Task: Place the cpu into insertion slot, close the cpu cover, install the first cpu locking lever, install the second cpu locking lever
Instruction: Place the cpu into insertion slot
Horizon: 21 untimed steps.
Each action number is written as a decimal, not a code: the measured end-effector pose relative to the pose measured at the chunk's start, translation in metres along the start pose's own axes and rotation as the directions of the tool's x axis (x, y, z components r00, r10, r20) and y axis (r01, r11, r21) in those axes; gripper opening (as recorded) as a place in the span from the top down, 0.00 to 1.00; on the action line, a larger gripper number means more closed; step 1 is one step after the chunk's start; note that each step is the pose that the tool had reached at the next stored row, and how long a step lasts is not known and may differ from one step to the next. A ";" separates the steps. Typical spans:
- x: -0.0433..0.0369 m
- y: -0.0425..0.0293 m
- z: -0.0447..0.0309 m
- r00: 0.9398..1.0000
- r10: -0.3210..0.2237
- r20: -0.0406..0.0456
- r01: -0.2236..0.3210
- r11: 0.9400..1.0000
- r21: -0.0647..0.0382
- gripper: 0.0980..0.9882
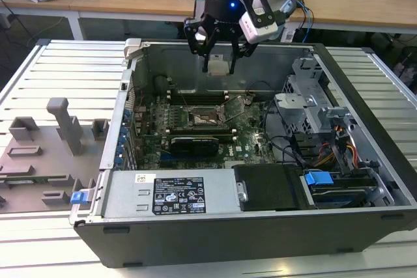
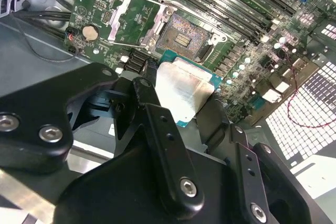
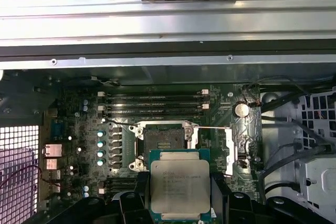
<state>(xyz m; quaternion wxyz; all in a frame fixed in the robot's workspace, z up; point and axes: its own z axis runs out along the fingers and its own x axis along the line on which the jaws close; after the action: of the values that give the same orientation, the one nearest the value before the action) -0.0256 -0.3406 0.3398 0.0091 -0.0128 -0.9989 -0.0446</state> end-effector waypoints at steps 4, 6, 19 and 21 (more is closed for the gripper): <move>0.0000 -0.0002 0.0020 1.000 0.000 0.000 0.000 1.000 0.000 0.50; 0.0000 -0.0003 0.0028 1.000 0.000 0.000 0.000 1.000 0.000 0.50; -0.0001 -0.0006 0.0071 1.000 0.000 0.000 0.000 1.000 0.000 0.50; -0.0002 -0.0007 0.0080 1.000 0.000 0.000 0.000 1.000 0.000 0.50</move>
<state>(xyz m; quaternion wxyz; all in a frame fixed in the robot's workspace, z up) -0.0256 -0.3406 0.3317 0.0091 -0.0128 -0.9989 -0.0446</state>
